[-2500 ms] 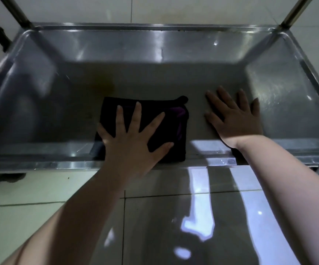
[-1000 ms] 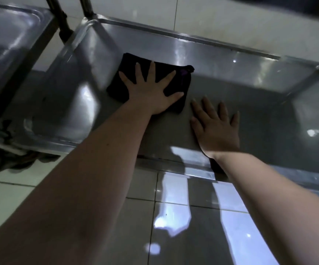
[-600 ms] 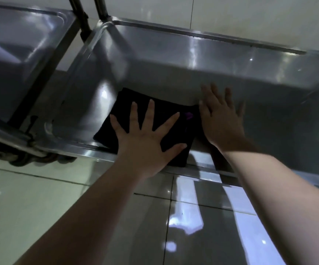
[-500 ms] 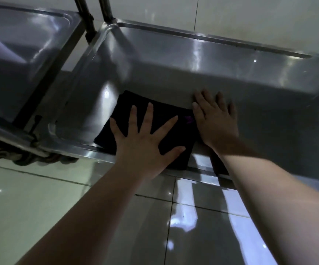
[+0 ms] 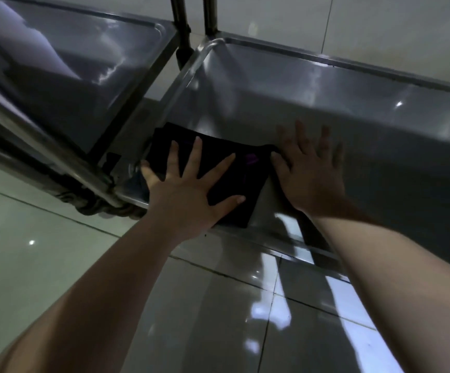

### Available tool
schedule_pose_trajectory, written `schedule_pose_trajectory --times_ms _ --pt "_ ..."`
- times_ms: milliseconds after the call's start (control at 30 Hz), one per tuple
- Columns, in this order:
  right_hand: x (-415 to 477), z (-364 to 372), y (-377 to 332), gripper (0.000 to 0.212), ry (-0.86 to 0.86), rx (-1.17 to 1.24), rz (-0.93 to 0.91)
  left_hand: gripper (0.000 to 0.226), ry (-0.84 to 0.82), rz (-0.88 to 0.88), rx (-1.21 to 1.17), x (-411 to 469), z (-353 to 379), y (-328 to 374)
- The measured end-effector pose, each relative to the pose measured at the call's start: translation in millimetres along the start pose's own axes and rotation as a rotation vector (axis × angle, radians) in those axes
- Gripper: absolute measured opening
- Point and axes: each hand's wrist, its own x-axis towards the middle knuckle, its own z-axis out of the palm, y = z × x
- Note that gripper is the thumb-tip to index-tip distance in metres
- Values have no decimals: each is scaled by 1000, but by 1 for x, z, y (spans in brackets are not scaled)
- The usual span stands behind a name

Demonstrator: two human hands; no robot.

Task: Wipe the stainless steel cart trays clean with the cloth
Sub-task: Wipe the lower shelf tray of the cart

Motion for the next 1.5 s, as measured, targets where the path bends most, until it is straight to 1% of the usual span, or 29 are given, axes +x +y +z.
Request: schedule_pose_trajectory --times_ms 67,233,467,567,667,800,900,967,1067,1167,1333,1400,1500 --pt "0 7 -6 57 -37 -22 42 77 20 1 -5 -2 2 -1" --pt "-3 13 -3 57 -13 -52 57 81 1 0 -45 13 3 -4" --pt "-3 11 -7 56 -50 -80 66 81 40 50 -37 103 -11 -2" --pt "-1 12 -6 56 -61 -73 59 81 -7 58 -30 142 -23 4" --pt "2 13 -4 56 -59 -63 61 81 -47 49 -16 154 -29 10" --pt "3 14 0 56 -55 -61 53 79 -27 59 -25 115 -25 8" --pt "2 15 0 57 -51 -59 47 79 -29 44 -47 54 -10 -10" --pt "1 14 1 56 -44 -52 43 78 -2 28 -42 14 -2 -21" --pt "-6 15 -3 57 -30 -49 30 77 16 23 -2 -8 3 -27" --pt "-11 16 -5 59 -43 -74 26 80 14 14 -41 15 0 -20" --pt "-9 16 -7 60 -59 -102 35 81 6 3 -60 109 -17 3" --pt "-8 17 -7 60 -68 -94 36 83 -30 -8 -65 138 -26 11" --pt "-6 16 -4 60 -69 -86 42 83 -73 -16 -32 149 -29 16"
